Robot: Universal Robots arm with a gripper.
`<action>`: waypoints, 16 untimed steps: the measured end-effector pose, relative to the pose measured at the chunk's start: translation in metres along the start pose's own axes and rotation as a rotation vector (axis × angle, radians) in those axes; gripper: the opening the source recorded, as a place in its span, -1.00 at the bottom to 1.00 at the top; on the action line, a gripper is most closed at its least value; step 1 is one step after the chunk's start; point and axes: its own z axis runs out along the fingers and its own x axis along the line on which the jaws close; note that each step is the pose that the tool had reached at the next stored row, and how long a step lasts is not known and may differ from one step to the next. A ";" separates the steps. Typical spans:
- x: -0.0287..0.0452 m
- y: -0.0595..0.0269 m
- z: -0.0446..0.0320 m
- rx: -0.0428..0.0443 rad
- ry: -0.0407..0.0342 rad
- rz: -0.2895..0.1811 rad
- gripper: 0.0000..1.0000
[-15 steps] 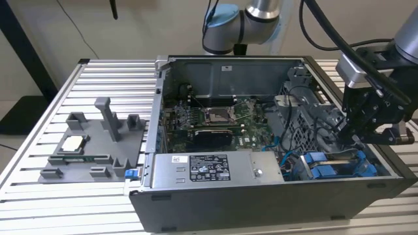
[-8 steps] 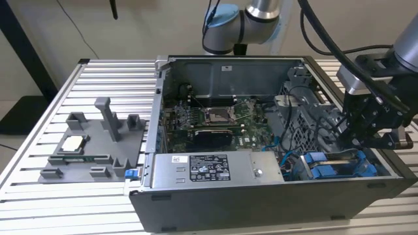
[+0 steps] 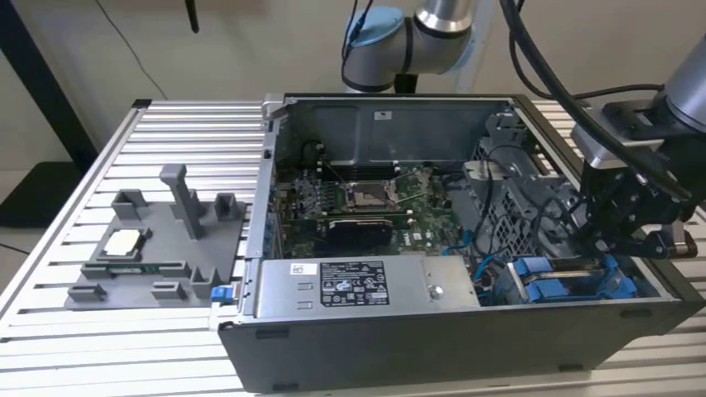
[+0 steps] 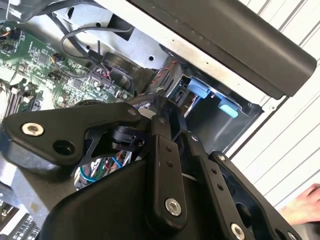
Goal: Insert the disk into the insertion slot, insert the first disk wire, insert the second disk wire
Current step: 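Insert the first disk wire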
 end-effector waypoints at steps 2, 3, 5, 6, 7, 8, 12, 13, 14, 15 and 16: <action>0.0002 0.0000 0.0013 -0.0005 0.0041 0.000 -0.61; 0.0002 0.0000 0.0021 -0.0007 0.0061 0.001 -0.61; 0.0005 -0.0001 0.0046 -0.0005 0.0137 0.003 -0.61; 0.0006 -0.0001 0.0053 -0.0003 0.0163 0.004 -0.61; 0.0006 -0.0001 0.0059 -0.0001 0.0187 0.006 -0.61; 0.0007 -0.0001 0.0064 0.0001 0.0214 0.007 -0.61; 0.0008 -0.0001 0.0077 0.0005 0.0252 0.011 -0.61; 0.0008 -0.0001 0.0080 0.0005 0.0251 0.011 -0.61; 0.0008 -0.0001 0.0083 0.0005 0.0249 0.011 -0.61; 0.0008 -0.0001 0.0089 0.0006 0.0238 0.011 -0.61; 0.0009 -0.0001 0.0094 0.0005 0.0231 0.011 -0.61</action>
